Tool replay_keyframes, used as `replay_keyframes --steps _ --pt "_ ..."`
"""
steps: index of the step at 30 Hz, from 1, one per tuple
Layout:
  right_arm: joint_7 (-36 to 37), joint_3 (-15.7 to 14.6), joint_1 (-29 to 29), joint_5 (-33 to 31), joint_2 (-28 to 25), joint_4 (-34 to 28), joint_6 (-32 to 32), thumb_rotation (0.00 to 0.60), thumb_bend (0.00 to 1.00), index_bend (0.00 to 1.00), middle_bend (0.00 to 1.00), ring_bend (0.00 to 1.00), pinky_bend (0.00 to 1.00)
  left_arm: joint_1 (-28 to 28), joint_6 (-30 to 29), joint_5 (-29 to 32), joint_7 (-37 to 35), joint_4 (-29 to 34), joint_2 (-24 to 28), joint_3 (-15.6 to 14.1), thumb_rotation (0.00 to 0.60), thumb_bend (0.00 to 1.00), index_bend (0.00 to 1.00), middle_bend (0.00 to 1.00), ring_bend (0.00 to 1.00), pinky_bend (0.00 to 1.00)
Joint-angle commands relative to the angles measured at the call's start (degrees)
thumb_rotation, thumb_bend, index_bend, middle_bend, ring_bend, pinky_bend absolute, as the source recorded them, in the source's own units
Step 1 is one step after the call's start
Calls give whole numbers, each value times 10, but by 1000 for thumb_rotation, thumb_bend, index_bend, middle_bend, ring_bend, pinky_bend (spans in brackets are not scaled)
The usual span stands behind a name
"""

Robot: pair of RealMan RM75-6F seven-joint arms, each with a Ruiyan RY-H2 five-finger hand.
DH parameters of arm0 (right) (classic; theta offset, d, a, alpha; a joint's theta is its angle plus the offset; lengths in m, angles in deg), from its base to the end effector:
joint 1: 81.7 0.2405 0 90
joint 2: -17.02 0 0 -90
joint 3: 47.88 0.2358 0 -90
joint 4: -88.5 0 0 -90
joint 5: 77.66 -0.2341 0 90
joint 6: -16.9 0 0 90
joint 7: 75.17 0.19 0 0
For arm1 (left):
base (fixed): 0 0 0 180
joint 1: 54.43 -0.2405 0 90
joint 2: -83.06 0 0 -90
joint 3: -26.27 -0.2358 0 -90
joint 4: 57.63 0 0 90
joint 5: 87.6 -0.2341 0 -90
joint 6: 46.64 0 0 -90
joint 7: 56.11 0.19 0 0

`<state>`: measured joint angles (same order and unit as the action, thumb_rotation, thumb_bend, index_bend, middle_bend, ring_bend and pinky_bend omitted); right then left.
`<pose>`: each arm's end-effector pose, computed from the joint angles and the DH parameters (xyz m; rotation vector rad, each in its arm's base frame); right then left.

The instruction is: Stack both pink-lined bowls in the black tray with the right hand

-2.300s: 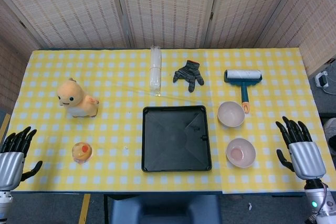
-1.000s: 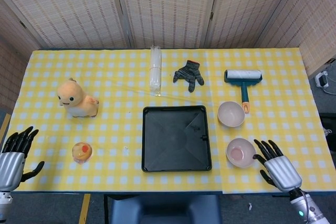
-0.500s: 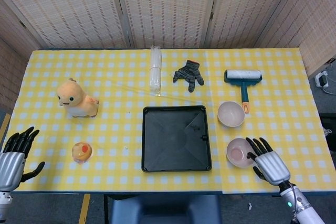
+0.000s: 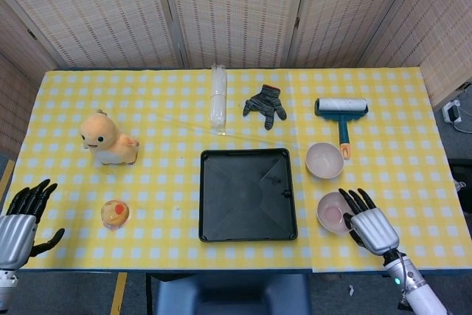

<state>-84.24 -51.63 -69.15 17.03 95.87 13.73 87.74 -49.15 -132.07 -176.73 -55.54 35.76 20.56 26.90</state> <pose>-0.3090 -0.2322 0.0031 1.8740 -0.7873 0.6714 -0.2936 0.2201 0.1249 -1.4604 -0.8841 -0.9042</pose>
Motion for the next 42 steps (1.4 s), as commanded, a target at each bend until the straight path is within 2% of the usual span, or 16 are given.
replay_keyframes --steps 1,11,16,22,27,32,42 --pt "3 0 -2 5 -6 -12 14 600 445 650 6 10 0 -1 -1 0 0 0 0 0 600 316 0 77 120 106" --pt "-13 19 1 47 -33 -69 93 600 445 688 50 41 0 -1 -4 -4 -2 2 1 0 600 317 0 77 118 106" --pt "-54 32 32 59 -35 -123 64 600 445 688 50 43 0 2 1 -6 1 4 -1 -2 600 316 0 76 118 106" --pt "-104 59 83 32 -6 -162 -15 600 444 689 49 40 0 1 0 -3 -2 7 3 -2 600 317 0 76 118 106" --pt "-130 87 125 -17 38 -154 -82 600 445 689 49 41 0 -3 -7 -2 -7 9 7 0 600 316 0 76 118 106" --pt "-151 103 157 -50 87 -125 -119 600 444 688 50 45 0 -2 0 -1 -16 9 11 -2 600 316 0 76 117 106" --pt "-136 110 196 -78 145 -70 -146 600 445 688 52 56 0 4 13 -8 -23 10 12 -8 600 317 0 76 118 106"
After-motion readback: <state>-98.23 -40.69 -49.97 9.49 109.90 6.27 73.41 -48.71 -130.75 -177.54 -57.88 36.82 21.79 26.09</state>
